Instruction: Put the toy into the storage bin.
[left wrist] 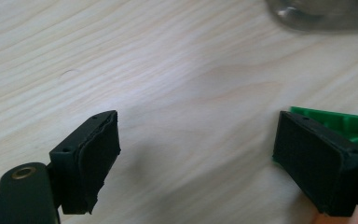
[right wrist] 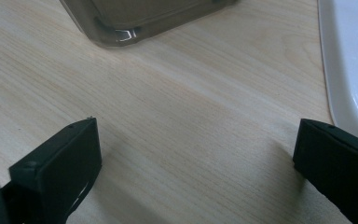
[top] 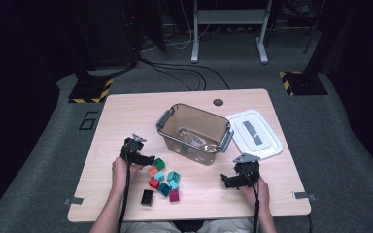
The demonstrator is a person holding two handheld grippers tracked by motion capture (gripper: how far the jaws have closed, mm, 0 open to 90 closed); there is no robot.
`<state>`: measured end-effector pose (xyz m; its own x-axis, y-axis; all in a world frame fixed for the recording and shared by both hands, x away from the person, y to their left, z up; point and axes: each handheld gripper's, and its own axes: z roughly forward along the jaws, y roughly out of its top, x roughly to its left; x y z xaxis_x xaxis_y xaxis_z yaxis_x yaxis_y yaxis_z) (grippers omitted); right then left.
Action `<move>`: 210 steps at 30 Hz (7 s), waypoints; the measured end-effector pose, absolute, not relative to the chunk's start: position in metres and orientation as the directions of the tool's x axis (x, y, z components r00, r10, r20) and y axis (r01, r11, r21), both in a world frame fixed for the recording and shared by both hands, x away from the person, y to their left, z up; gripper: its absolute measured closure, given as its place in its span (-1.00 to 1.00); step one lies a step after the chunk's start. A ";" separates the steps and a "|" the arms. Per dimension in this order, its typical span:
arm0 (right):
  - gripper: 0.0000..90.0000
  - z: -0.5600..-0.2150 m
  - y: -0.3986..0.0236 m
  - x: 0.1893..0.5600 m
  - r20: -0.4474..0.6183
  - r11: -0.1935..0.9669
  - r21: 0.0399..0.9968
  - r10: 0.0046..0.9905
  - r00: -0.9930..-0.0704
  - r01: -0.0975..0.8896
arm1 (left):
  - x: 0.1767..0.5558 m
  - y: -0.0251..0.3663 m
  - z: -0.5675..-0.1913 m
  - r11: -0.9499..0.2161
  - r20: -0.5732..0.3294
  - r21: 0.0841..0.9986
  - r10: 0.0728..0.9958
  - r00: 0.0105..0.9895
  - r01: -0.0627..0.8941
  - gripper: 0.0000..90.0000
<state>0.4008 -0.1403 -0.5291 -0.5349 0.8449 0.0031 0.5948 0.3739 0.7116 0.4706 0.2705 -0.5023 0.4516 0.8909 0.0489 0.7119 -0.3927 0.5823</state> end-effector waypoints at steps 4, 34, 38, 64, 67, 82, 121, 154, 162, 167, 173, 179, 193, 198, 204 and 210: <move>-1.00 -0.529 -0.140 0.401 0.004 0.373 0.712 0.845 -0.534 0.595 | 0.473 0.278 -0.505 -0.345 0.019 0.598 0.909 0.417 0.724 -0.68; -1.00 -0.529 -0.140 0.401 0.003 0.374 0.712 0.845 -0.535 0.595 | 0.461 0.239 -0.498 -0.488 -0.137 0.571 0.737 0.662 0.661 -0.46; -1.00 -0.529 -0.140 0.401 0.003 0.374 0.711 0.845 -0.535 0.595 | 0.463 0.238 -0.501 -0.493 -0.126 0.560 0.744 0.657 0.666 -0.21; -1.00 -0.529 -0.140 0.401 0.003 0.374 0.712 0.844 -0.536 0.595 | 0.464 0.242 -0.503 -0.445 -0.123 0.571 0.785 0.608 0.690 -0.11; -1.00 -0.529 -0.140 0.401 0.004 0.375 0.711 0.844 -0.536 0.595 | 0.465 0.242 -0.503 -0.444 -0.131 0.570 0.782 0.610 0.692 -0.10; -1.00 -0.529 -0.141 0.400 -0.003 0.378 0.709 0.846 -0.534 0.595 | 0.457 0.253 -0.477 -0.424 -0.115 0.624 0.781 0.614 0.656 -0.10; -1.00 -0.529 -0.142 0.400 -0.004 0.380 0.709 0.844 -0.536 0.593 | 0.460 0.270 -0.387 -0.431 -0.045 0.686 0.779 0.625 0.586 -0.10; -1.00 -0.529 -0.142 0.402 0.006 0.378 0.711 0.840 -0.543 0.593 | 0.485 0.218 -0.327 -0.478 0.034 0.720 0.749 0.662 0.504 -0.10; -1.00 -0.529 -0.142 0.402 0.006 0.378 0.711 0.840 -0.543 0.593 | 0.495 0.198 -0.329 -0.497 0.041 0.714 0.733 0.679 0.493 -0.10; -1.00 -0.529 -0.142 0.402 0.007 0.378 0.711 0.840 -0.543 0.593 | 0.501 0.188 -0.332 -0.511 0.039 0.703 0.722 0.690 0.495 -0.10; -1.00 -0.529 -0.142 0.402 0.007 0.378 0.711 0.840 -0.543 0.593 | 0.509 0.177 -0.340 -0.522 0.035 0.693 0.714 0.699 0.498 -0.10; -1.00 -0.529 -0.142 0.402 0.006 0.378 0.711 0.840 -0.543 0.593 | 0.517 0.164 -0.350 -0.533 0.029 0.678 0.708 0.706 0.507 -0.10; -1.00 -0.529 -0.142 0.402 0.007 0.378 0.710 0.840 -0.543 0.594 | 0.528 0.139 -0.376 -0.578 0.023 0.616 0.692 0.721 0.535 -0.11; -1.00 -0.529 -0.142 0.402 0.007 0.378 0.710 0.840 -0.543 0.594 | 0.530 0.138 -0.383 -0.585 0.010 0.599 0.688 0.725 0.547 -0.12; -1.00 -0.529 -0.142 0.402 0.001 0.385 0.710 0.836 -0.548 0.590 | 0.527 0.143 -0.380 -0.564 -0.003 0.609 0.702 0.712 0.558 -0.44; -1.00 -0.529 -0.143 0.402 -0.002 0.388 0.711 0.835 -0.550 0.587 | 0.515 0.153 -0.370 -0.546 -0.003 0.638 0.704 0.710 0.543 -0.64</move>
